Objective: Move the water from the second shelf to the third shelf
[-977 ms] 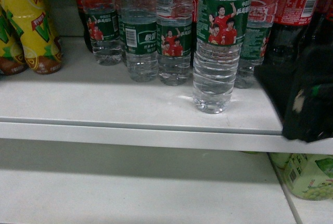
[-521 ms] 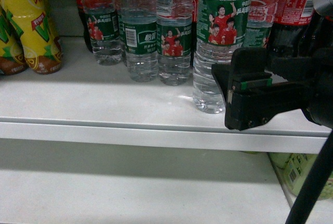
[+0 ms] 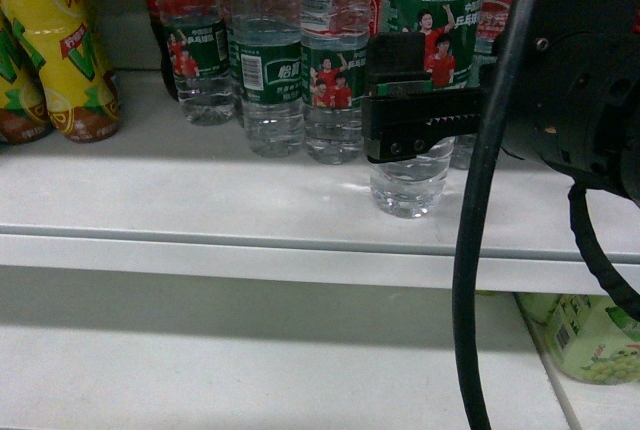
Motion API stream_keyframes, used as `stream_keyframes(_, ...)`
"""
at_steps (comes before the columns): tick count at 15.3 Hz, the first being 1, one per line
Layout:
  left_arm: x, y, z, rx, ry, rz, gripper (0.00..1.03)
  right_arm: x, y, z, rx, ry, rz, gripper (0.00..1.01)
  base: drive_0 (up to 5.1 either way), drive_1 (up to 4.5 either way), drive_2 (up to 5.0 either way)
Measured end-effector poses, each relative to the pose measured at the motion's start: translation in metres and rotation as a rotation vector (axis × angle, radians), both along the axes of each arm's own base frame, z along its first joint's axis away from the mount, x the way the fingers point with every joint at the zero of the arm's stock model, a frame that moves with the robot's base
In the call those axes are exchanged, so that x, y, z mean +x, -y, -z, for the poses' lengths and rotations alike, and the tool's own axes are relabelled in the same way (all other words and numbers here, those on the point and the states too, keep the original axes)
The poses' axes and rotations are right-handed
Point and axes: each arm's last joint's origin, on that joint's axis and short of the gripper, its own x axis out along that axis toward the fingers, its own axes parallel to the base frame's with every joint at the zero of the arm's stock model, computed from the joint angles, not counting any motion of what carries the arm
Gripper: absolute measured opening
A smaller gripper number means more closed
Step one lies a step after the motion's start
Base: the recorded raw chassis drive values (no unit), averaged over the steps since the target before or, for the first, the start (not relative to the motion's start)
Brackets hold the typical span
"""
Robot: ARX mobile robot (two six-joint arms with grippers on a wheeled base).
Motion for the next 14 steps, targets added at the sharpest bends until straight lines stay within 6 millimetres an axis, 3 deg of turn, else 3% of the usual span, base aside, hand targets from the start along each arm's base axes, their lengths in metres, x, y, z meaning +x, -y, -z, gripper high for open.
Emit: stream_keyframes(14, 0.000, 0.000, 0.000, 0.000, 0.000, 0.000, 0.98, 0.041, -0.017, -0.010, -0.048, 0.022, 0.082, 0.98, 0.0, 0.00, 0.0)
